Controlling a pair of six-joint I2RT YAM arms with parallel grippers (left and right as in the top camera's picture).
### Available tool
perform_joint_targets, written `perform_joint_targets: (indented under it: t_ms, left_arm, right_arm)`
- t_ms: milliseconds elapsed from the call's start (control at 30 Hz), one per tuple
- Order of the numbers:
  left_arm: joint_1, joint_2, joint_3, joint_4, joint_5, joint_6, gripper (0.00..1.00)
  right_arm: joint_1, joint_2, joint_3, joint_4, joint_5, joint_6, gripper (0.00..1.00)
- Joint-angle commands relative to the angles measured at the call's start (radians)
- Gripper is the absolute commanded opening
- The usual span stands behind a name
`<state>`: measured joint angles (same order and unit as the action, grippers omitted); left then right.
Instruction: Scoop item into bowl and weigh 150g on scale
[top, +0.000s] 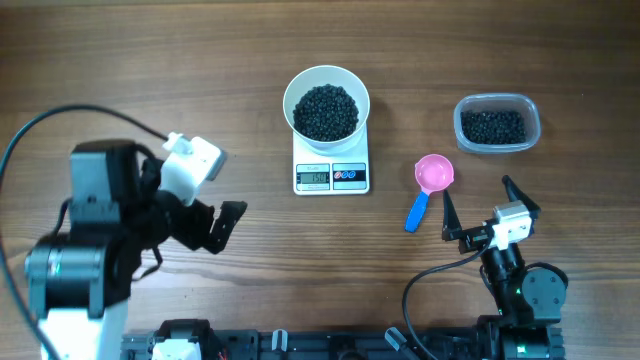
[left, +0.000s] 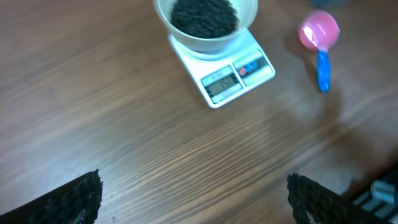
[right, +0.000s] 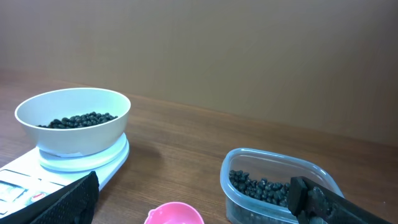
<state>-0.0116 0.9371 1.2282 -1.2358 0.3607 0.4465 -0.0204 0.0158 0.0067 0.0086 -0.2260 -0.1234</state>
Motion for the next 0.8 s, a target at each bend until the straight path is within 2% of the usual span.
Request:
perform_joint_targets:
  t_ms: [0,167,333,667,733,767]
  left_arm:
    - [0.005,-0.189,-0.01,0.002,-0.094,-0.236,1.0]
    - [0.034,-0.46,-0.187,0.132,-0.097,-0.312,1.0]
    - [0.07,-0.718,-0.478,0.39,-0.087,-0.437,1.0]
    - [0.046,-0.918,-0.813,0.708,-0.086,-0.437,1.0]
    - [0.046,-0.934,-0.856,0.76,-0.09,-0.476,1.0]
    - [0.044,-0.935,-0.874,0.791,-0.095,-0.537,1.0]
  right_arm:
    - [0.007,-0.005,-0.001,0.005,0.02,0.019,1.0]
    - [0.007,-0.005,-0.001,0.005,0.019,0.018,1.0]
    - [0.007,-0.005,-0.001,0.005,0.019,0.018,1.0]
    - [0.007,-0.005,-0.001,0.005,0.019,0.018,1.0]
    - [0.007,-0.005,-0.001,0.005,0.02,0.019,0.99]
    - [0.007,-0.005,-0.001,0.005,0.019,0.018,1.0]
